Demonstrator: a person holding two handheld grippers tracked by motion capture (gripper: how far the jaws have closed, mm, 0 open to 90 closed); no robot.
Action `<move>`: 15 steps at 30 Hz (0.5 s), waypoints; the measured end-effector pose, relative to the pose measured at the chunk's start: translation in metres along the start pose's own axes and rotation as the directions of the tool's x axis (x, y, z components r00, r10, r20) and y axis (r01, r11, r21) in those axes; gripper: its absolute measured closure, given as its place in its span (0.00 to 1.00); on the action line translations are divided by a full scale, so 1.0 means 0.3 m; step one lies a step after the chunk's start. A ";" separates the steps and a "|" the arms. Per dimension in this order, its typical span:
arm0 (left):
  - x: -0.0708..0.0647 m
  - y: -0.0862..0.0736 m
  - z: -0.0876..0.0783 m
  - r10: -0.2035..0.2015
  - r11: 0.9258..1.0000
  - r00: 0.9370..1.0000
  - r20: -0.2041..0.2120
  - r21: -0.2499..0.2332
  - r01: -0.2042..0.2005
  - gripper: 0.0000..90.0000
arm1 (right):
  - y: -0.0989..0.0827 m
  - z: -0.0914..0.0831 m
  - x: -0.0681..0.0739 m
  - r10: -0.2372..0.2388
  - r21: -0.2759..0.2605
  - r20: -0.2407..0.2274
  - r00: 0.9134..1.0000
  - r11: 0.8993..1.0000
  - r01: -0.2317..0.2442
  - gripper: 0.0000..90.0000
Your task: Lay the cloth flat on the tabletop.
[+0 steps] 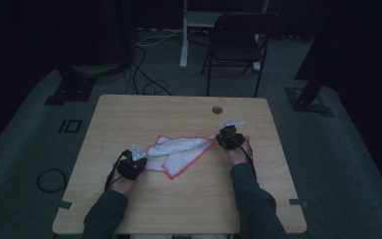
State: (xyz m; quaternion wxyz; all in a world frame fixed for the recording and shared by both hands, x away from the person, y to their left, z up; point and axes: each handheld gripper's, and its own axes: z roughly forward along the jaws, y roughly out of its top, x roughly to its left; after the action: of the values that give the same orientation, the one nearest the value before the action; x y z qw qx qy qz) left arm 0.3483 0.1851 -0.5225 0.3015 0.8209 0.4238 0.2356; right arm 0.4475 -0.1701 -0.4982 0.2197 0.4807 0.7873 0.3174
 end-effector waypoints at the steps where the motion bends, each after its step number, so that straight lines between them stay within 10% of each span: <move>1: -0.003 -0.001 -0.005 -0.003 1.000 1.000 0.003 -0.007 0.003 1.00 | -0.001 -0.007 0.006 -0.006 -0.004 -0.006 1.000 1.000 0.006 0.88; 15: -0.055 -0.020 -0.023 0.020 1.000 0.999 0.033 -0.018 -0.020 0.99 | -0.020 -0.079 0.056 -0.031 -0.073 -0.065 0.997 0.997 0.026 0.85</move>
State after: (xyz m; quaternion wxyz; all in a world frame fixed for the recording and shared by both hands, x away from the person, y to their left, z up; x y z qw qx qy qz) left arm 0.3319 0.1759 -0.5239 0.3133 0.8261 0.4086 0.2289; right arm 0.4209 -0.1639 -0.4864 0.2153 0.4505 0.7889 0.3581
